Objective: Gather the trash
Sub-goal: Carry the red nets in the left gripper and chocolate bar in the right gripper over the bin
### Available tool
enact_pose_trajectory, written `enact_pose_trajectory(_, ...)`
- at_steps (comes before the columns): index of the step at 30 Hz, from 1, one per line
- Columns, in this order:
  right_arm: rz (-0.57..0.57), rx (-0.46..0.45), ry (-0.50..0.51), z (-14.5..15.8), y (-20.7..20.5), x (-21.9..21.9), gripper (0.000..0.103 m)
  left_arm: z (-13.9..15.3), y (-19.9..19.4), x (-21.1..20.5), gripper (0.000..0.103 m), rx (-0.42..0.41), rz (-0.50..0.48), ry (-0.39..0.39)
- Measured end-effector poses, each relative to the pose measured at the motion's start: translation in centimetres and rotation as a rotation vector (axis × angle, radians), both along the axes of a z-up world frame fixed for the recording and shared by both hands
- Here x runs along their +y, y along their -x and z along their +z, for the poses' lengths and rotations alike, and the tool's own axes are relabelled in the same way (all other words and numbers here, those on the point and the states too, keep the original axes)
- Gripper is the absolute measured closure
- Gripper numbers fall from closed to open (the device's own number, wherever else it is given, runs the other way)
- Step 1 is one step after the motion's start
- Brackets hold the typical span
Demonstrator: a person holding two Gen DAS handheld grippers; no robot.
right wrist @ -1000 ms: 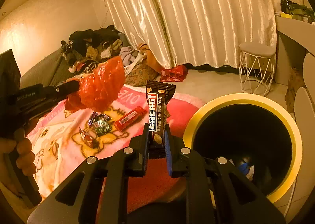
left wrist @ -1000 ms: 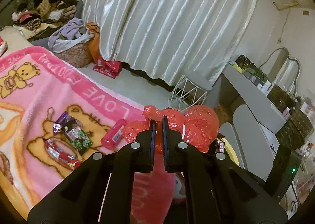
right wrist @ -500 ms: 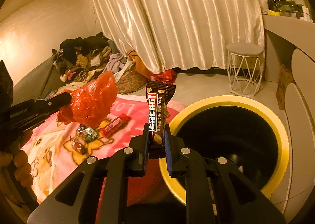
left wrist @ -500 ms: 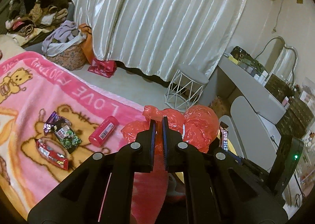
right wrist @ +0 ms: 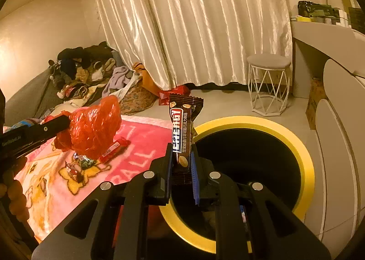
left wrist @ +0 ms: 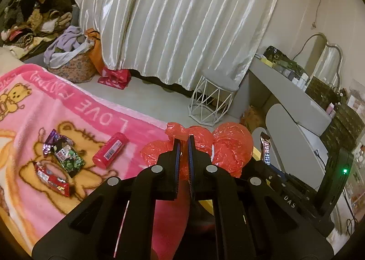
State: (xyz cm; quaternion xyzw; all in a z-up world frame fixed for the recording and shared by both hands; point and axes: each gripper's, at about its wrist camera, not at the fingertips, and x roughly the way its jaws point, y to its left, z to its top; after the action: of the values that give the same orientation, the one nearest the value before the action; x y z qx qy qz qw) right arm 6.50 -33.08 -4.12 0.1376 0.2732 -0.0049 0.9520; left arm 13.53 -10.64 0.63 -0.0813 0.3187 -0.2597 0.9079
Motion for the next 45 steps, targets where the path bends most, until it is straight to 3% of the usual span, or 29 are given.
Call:
enact_pose_trajectory(17,-0.074,0.004,-0.008,-0.5,0.5,-2.9,0.089,-0.7,0.5,-3.6,0.1,0.007,-0.062,-0.047)
enact_pose_trajectory(45,-0.222,0.06,-0.043,-2.9,1.0,-8.3,0.089,-5.0,0.0,-10.8,0.1,0.067,-0.147,-0.178)
